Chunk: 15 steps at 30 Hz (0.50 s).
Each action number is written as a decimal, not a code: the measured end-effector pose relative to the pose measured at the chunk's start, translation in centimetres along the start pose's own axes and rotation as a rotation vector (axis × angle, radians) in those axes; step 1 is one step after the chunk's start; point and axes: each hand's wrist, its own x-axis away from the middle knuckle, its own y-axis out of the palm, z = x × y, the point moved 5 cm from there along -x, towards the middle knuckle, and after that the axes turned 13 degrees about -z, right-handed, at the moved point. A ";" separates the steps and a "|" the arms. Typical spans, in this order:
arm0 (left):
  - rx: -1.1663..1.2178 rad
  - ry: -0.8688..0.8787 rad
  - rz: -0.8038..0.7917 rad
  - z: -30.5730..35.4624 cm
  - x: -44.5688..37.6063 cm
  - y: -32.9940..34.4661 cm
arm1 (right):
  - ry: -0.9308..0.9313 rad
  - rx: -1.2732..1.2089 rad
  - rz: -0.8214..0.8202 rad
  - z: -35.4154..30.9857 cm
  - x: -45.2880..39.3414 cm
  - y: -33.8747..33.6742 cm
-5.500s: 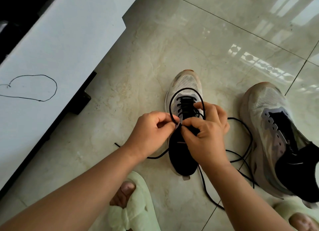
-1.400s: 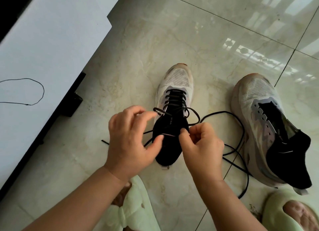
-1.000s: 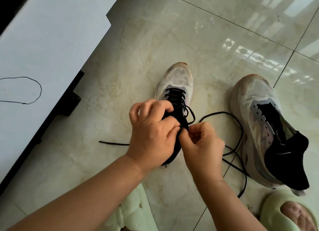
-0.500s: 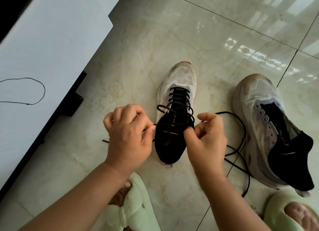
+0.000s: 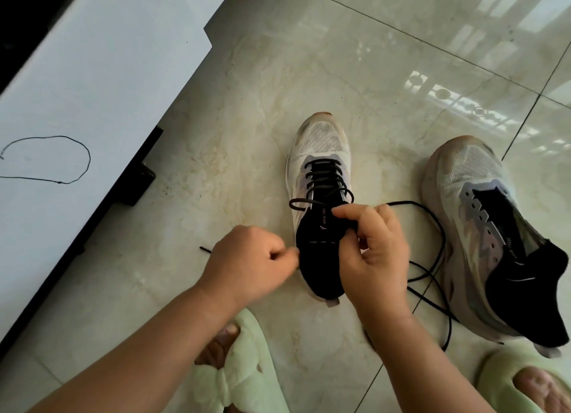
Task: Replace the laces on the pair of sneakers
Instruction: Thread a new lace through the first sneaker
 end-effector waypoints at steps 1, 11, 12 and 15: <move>-0.108 -0.012 0.006 0.4 0.0 0.2 | -0.015 0.022 -0.018 0.0 0.0 0.1; -0.357 0.173 0.300 4.2 0.0 0.7 | 0.027 0.002 -0.091 0.3 0.3 -0.1; -0.351 0.167 0.306 4.3 0.0 0.7 | 0.023 -0.001 -0.090 0.3 0.3 -0.1; -0.336 0.137 0.333 4.6 -0.1 0.4 | 0.004 -0.003 -0.066 0.1 0.3 -0.3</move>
